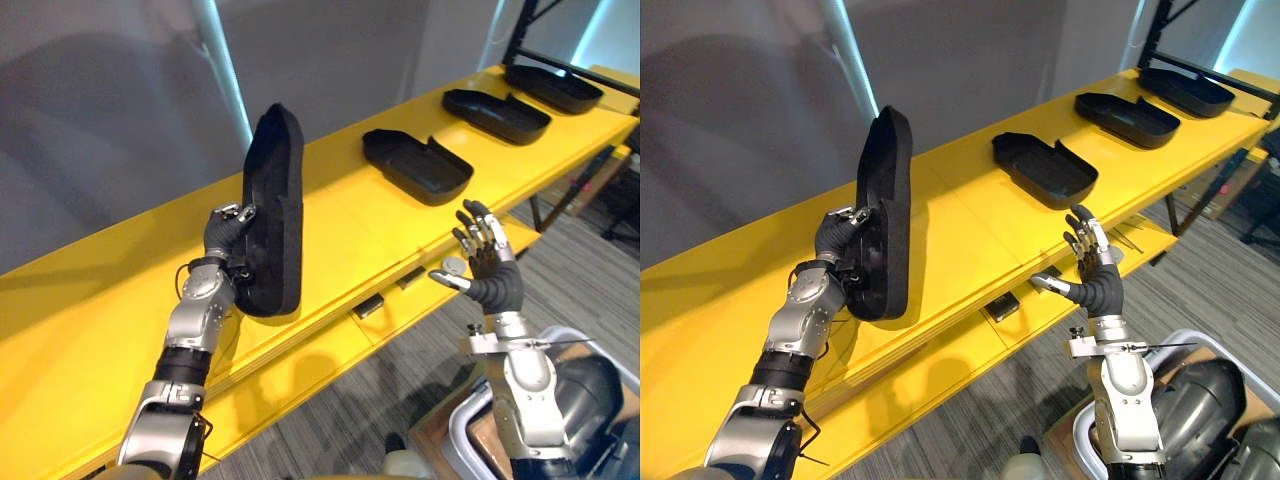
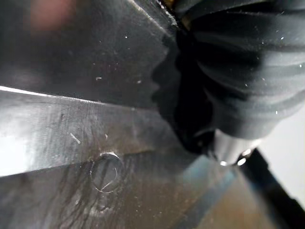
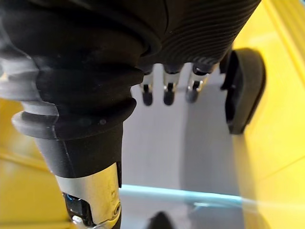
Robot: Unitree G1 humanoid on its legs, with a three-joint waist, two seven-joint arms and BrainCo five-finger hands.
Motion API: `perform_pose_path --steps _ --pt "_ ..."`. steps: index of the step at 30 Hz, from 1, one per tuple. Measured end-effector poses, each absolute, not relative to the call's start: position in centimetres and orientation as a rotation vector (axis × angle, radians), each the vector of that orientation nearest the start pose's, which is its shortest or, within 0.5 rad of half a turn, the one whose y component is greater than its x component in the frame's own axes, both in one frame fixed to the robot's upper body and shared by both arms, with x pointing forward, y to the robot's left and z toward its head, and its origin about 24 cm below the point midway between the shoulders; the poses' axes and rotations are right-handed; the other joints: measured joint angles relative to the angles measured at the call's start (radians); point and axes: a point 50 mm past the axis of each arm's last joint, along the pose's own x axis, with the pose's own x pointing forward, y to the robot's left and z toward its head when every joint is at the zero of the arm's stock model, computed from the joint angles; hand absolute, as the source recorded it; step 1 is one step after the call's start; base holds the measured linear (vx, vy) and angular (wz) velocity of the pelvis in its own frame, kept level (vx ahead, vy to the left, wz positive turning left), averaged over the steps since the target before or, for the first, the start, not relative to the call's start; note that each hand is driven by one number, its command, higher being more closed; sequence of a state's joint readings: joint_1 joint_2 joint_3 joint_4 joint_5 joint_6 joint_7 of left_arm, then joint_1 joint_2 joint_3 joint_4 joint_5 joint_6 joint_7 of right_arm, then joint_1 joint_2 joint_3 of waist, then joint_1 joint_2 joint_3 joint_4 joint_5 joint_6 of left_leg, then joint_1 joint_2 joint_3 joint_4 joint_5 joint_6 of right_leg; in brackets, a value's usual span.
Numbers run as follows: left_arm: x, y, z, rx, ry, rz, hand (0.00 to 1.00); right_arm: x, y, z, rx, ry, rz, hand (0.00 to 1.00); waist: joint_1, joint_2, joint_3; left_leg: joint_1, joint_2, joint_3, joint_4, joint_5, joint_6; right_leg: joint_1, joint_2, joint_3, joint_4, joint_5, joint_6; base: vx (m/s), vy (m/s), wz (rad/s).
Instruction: Walk over and take plastic housings, then place them on the shelf
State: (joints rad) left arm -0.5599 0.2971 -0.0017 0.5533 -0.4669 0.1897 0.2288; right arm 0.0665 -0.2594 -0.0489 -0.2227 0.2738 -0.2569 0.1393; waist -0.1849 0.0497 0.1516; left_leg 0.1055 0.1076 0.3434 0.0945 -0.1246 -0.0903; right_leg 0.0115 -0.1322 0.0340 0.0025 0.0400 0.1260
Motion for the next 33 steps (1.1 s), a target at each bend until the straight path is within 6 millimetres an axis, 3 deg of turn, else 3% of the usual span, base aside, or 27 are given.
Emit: perform_pose_path --steps 3,10,11,22,28,33 --pt "35.0 21.6 5.2 -0.106 0.325 0.302 1.0 23.0 -18.9 10.6 -0.007 -0.391 0.189 0.0 -0.02 0.002 0.001 -0.002 0.006 0.007 0.0 0.001 -0.002 -0.011 0.008 0.017 0.001 0.003 -0.003 -0.02 -0.027 -0.17" --pt "36.1 23.5 6.8 -0.061 0.366 0.375 1.0 22.8 -19.1 10.2 -0.047 -0.34 0.248 0.0 -0.027 0.028 0.056 -0.003 0.003 0.028 0.001 0.002 -0.003 -0.03 0.008 0.044 0.004 0.004 -0.007 -0.06 -0.009 -0.11" --pt "36.4 23.6 7.0 -0.059 0.373 0.375 0.0 22.8 -19.1 10.2 -0.059 -0.338 0.254 0.0 -0.028 0.028 0.062 -0.006 0.002 0.029 0.001 0.003 -0.002 -0.035 0.008 0.045 0.006 0.004 -0.006 -0.06 -0.003 -0.03" --pt "37.2 23.4 8.5 -0.037 0.353 0.349 0.0 23.6 -18.5 11.3 -0.085 -0.36 0.285 0.0 -0.041 0.034 0.086 -0.02 -0.006 0.014 0.001 0.01 0.003 -0.044 -0.004 0.026 0.017 0.01 0.003 -0.01 0.002 0.05" --pt "37.2 23.7 9.1 0.003 0.334 0.419 0.0 23.6 -17.5 10.9 -0.073 -0.349 0.324 0.0 -0.043 0.038 0.088 -0.018 -0.011 -0.003 -0.003 0.013 0.005 -0.027 -0.01 0.011 0.002 0.013 0.006 -0.01 -0.001 0.07" --pt "36.7 27.5 11.9 0.049 0.219 0.698 0.0 23.1 -16.2 10.0 -0.04 -0.319 0.347 0.0 -0.042 0.038 0.088 -0.018 -0.008 -0.003 -0.016 0.019 0.002 -0.026 -0.005 0.011 -0.011 0.022 0.003 0.0 0.0 0.0"
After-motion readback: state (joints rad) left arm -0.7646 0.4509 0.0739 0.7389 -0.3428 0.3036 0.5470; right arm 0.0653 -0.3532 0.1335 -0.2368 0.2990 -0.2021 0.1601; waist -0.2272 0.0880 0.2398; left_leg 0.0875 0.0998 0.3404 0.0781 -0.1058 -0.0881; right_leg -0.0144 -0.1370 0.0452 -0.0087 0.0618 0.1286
